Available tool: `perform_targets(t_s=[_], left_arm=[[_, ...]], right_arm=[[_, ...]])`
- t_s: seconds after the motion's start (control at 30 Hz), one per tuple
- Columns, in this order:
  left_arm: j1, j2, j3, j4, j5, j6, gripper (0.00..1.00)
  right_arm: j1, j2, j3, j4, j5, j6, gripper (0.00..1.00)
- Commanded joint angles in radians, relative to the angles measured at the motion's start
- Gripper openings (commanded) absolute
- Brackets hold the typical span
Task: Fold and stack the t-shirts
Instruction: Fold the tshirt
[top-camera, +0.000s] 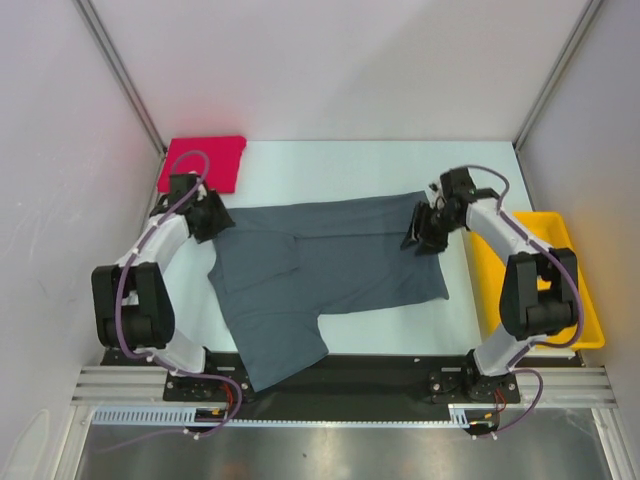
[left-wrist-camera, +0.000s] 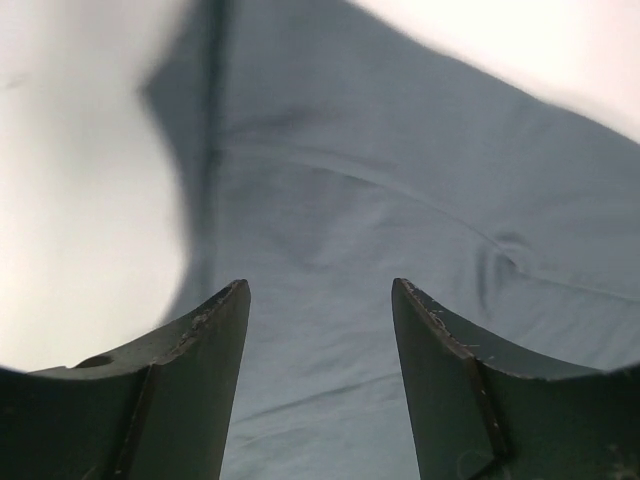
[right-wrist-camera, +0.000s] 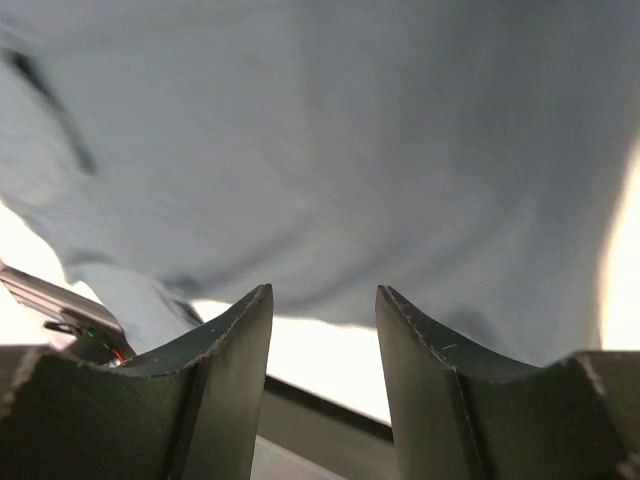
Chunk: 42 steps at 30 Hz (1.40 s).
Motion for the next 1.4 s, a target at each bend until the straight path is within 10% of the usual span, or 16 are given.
perform_targets(t_s=[0.0,0.6,0.77,1.1,1.37], left_arm=[[-0.116,0.038,0.079,0.023,-0.025,-0.007,0.65],[-0.191,0.159,0.193,-0.044,0.046,0.045,0.66],[-0.257,0.058,0.078,-0.048,0.05,0.004,0.67],[-0.344,-0.276,-0.198,-0.355,-0.397,-0.301,0.61],[-0.334,-0.502,-0.433,-0.459,-0.31,-0.571,0.49]], right_arm=[[-0.059,-0.105,-0.143,-0.021,0.009,-0.015,0.52],[-0.242,-0.137,-0.243,0.0,0.036,0.025,0.52],[-0.257,-0.269,-0.403,0.06,0.01,0.084,0.68],[-0.285,-0.349,-0.489,0.065,-0.045,0.047,0.66],[-0.285,-0.358,-0.54,0.12,-0.087,0.176,0.66]])
